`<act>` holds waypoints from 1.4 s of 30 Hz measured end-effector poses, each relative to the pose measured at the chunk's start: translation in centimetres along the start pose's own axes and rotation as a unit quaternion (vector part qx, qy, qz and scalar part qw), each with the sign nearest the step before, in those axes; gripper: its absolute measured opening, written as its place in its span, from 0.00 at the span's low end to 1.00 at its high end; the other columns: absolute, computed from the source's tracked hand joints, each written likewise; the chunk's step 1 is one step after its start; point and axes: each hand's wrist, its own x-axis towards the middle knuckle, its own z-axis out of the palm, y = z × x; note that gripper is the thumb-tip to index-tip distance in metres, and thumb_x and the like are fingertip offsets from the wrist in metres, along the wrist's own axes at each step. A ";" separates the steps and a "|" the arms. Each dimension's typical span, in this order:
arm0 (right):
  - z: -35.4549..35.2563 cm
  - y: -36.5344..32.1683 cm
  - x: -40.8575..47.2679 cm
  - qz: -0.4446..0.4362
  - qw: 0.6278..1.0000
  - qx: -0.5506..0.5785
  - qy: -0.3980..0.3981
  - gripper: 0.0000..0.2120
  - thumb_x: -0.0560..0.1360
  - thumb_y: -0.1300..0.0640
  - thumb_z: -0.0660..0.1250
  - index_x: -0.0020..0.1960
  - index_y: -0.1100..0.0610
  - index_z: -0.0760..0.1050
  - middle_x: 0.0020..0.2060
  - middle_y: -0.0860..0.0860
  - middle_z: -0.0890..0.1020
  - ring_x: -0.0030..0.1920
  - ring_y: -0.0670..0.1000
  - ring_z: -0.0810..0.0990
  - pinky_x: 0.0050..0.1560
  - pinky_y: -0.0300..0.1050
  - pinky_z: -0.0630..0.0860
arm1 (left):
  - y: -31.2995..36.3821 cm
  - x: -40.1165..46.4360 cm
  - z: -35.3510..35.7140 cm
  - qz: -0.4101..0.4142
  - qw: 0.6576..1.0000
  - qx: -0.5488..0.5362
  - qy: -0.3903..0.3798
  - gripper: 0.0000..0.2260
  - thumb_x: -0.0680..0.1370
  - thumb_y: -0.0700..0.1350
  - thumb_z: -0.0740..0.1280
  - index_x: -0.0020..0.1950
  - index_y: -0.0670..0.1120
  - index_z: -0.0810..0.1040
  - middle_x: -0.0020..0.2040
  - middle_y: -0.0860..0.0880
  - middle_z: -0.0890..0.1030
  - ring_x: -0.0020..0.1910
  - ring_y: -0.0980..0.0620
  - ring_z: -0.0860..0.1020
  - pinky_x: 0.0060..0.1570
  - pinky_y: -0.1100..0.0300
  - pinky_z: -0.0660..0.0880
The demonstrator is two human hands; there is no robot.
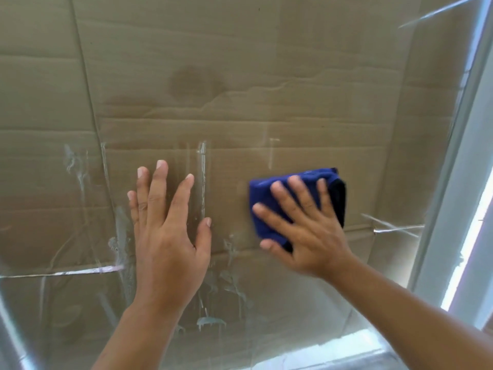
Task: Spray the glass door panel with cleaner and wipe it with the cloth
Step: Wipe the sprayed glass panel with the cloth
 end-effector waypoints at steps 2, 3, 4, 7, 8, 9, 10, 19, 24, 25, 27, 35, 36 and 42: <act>0.0 1.3 -0.1 0.150 0.988 -0.015 0.026 0.29 0.82 0.38 0.56 0.80 0.48 0.61 0.79 0.59 0.60 0.80 0.64 0.56 0.76 0.73 0.50 | 0.0 0.0 0.0 0.003 1.000 0.001 -0.005 0.28 0.74 0.38 0.73 0.73 0.40 0.70 0.80 0.41 0.57 0.80 0.41 0.48 0.78 0.40 0.47; 0.0 1.3 0.3 0.235 0.971 -0.012 0.040 0.29 0.83 0.38 0.54 0.80 0.50 0.59 0.79 0.61 0.59 0.80 0.66 0.55 0.76 0.74 0.49 | -0.1 0.0 0.0 0.004 1.000 0.001 -0.006 0.28 0.74 0.38 0.73 0.73 0.40 0.70 0.80 0.41 0.57 0.80 0.41 0.48 0.78 0.40 0.47; 0.1 0.7 1.0 0.304 0.951 -0.004 0.052 0.30 0.84 0.38 0.52 0.81 0.52 0.57 0.80 0.62 0.58 0.80 0.67 0.54 0.75 0.75 0.48 | 0.0 -0.1 0.1 0.004 1.000 0.002 -0.005 0.28 0.74 0.38 0.72 0.73 0.40 0.70 0.80 0.41 0.57 0.80 0.41 0.48 0.77 0.40 0.47; 0.5 -3.1 2.6 0.344 0.937 0.018 0.059 0.31 0.84 0.38 0.51 0.81 0.54 0.58 0.80 0.62 0.57 0.80 0.68 0.53 0.74 0.77 0.49 | 0.1 -0.1 0.3 0.003 1.000 0.002 0.000 0.26 0.75 0.38 0.71 0.73 0.40 0.71 0.80 0.40 0.57 0.80 0.40 0.48 0.77 0.40 0.46; 0.7 -4.5 2.5 0.302 0.952 0.026 0.050 0.30 0.83 0.38 0.52 0.80 0.52 0.60 0.80 0.61 0.57 0.80 0.68 0.54 0.74 0.76 0.48 | 0.2 -0.1 0.4 0.003 1.000 0.003 0.002 0.25 0.76 0.38 0.70 0.73 0.40 0.71 0.80 0.40 0.57 0.80 0.39 0.48 0.77 0.40 0.46; 0.8 -5.8 1.9 0.247 0.968 0.036 0.035 0.30 0.83 0.38 0.54 0.80 0.51 0.61 0.79 0.59 0.57 0.80 0.67 0.53 0.75 0.75 0.48 | 0.3 -0.1 0.4 0.001 1.000 0.004 0.004 0.25 0.76 0.40 0.68 0.73 0.40 0.70 0.80 0.40 0.57 0.80 0.39 0.48 0.77 0.39 0.46; 0.9 -6.7 1.0 0.195 0.980 0.046 0.019 0.29 0.83 0.38 0.56 0.80 0.49 0.61 0.80 0.58 0.58 0.80 0.65 0.53 0.75 0.74 0.47 | 0.4 0.0 0.5 -0.001 1.000 0.004 0.004 0.25 0.75 0.41 0.67 0.73 0.41 0.70 0.80 0.40 0.57 0.80 0.39 0.48 0.77 0.39 0.46; 1.6 -3.6 -0.4 0.537 0.835 0.065 0.098 0.32 0.83 0.39 0.49 0.82 0.53 0.54 0.81 0.62 0.53 0.81 0.65 0.49 0.75 0.75 0.46 | 0.0 -0.2 -0.1 0.003 1.000 0.014 -0.015 0.26 0.76 0.39 0.69 0.74 0.42 0.69 0.80 0.41 0.56 0.80 0.39 0.48 0.78 0.42 0.45; 1.7 -9.1 0.8 0.384 0.919 0.081 0.045 0.30 0.84 0.40 0.52 0.80 0.55 0.58 0.80 0.62 0.55 0.80 0.68 0.50 0.75 0.74 0.44 | 0.0 -0.6 -0.4 0.000 0.999 0.030 -0.037 0.28 0.75 0.37 0.71 0.74 0.42 0.69 0.80 0.40 0.56 0.80 0.38 0.48 0.77 0.41 0.48; 1.8 -10.2 -0.3 0.317 0.944 0.083 0.028 0.29 0.84 0.40 0.53 0.80 0.54 0.59 0.80 0.61 0.56 0.80 0.67 0.51 0.76 0.73 0.44 | -0.1 -0.7 -0.5 0.003 0.999 0.032 -0.043 0.28 0.75 0.37 0.71 0.74 0.42 0.69 0.80 0.40 0.56 0.80 0.38 0.48 0.77 0.40 0.48; 2.3 -10.4 -2.4 0.261 0.962 0.077 0.023 0.28 0.84 0.40 0.55 0.79 0.52 0.60 0.79 0.59 0.57 0.81 0.64 0.51 0.76 0.72 0.44 | -0.2 -0.8 -0.9 0.007 0.998 0.032 -0.056 0.28 0.75 0.38 0.71 0.74 0.42 0.69 0.80 0.41 0.55 0.80 0.39 0.47 0.77 0.40 0.48; 2.0 -9.2 0.9 0.527 0.838 0.113 0.081 0.31 0.84 0.42 0.51 0.82 0.56 0.53 0.81 0.64 0.51 0.80 0.68 0.46 0.75 0.74 0.40 | -1.5 -3.1 -2.8 0.031 0.993 0.054 -0.098 0.26 0.77 0.38 0.68 0.75 0.40 0.68 0.80 0.41 0.55 0.80 0.42 0.46 0.77 0.38 0.50; 1.9 -10.3 1.0 0.469 0.874 0.114 0.059 0.31 0.84 0.41 0.50 0.82 0.55 0.53 0.81 0.62 0.50 0.80 0.67 0.46 0.75 0.74 0.40 | -1.8 -3.2 -2.7 0.033 0.993 0.058 -0.095 0.26 0.77 0.39 0.67 0.75 0.40 0.68 0.80 0.41 0.55 0.80 0.41 0.47 0.77 0.39 0.49; 2.7 -11.8 -1.9 0.288 0.954 0.080 0.015 0.28 0.84 0.39 0.55 0.80 0.48 0.58 0.82 0.57 0.47 0.82 0.60 0.46 0.76 0.71 0.42 | -2.1 -1.2 -1.1 0.020 0.999 0.003 0.048 0.21 0.75 0.38 0.69 0.68 0.36 0.75 0.74 0.36 0.66 0.77 0.34 0.57 0.75 0.35 0.52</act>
